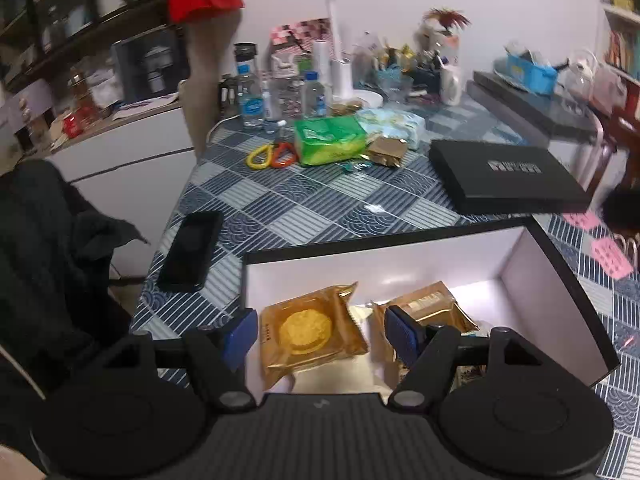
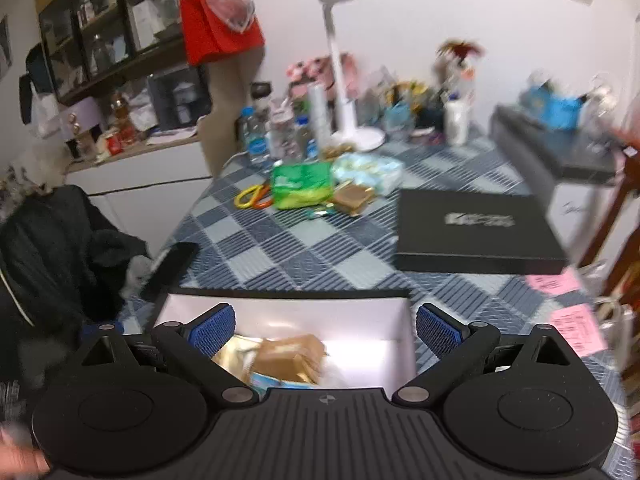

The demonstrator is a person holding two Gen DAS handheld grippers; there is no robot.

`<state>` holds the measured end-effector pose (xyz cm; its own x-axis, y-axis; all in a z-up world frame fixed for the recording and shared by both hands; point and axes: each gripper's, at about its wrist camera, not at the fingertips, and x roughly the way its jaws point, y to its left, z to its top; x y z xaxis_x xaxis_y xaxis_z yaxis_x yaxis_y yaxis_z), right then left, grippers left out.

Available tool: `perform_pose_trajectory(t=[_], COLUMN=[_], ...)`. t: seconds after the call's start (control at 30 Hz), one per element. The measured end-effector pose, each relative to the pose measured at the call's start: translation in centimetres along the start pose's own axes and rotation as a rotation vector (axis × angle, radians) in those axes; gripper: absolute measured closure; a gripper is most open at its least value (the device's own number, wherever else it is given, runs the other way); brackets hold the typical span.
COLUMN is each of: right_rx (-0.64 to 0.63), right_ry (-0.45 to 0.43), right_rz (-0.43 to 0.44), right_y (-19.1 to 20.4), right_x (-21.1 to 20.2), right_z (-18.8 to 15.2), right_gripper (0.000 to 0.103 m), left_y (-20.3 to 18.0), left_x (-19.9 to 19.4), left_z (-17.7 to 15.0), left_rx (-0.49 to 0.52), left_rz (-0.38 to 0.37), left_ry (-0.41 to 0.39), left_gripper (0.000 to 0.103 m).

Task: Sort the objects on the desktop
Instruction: 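Move the right tool over the table toward the gold round mooncake packet, then close the right gripper on the gold mooncake packet and lift it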

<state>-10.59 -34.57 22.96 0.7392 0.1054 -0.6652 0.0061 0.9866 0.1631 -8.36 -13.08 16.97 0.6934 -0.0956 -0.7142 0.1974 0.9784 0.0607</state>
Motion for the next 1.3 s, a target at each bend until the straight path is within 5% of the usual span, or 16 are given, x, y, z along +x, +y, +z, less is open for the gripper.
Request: perform_pose_trajectory(t=[0.33, 0.57, 1.3], right_rx=[0.101, 0.165, 0.001], right_ry=[0.118, 0.211, 0.23], right_rz=[0.056, 0.035, -0.14], right_y=[0.8, 1.2, 2.0], right_x=[9.4, 17.3, 30.5], right_z=[10.2, 14.0, 15.1], right_gripper=[0.005, 0.005, 0.005], left_y=[3.3, 5.1, 5.7], left_x=[-1.0, -0.8, 0.4], left_z=[-0.4, 0.2, 0.6], left_rx=[-0.106, -0.13, -0.18], left_rz=[0.031, 0.057, 0.026], left_ry=[-0.019, -0.038, -0.041], left_gripper=[0.02, 0.02, 0.02])
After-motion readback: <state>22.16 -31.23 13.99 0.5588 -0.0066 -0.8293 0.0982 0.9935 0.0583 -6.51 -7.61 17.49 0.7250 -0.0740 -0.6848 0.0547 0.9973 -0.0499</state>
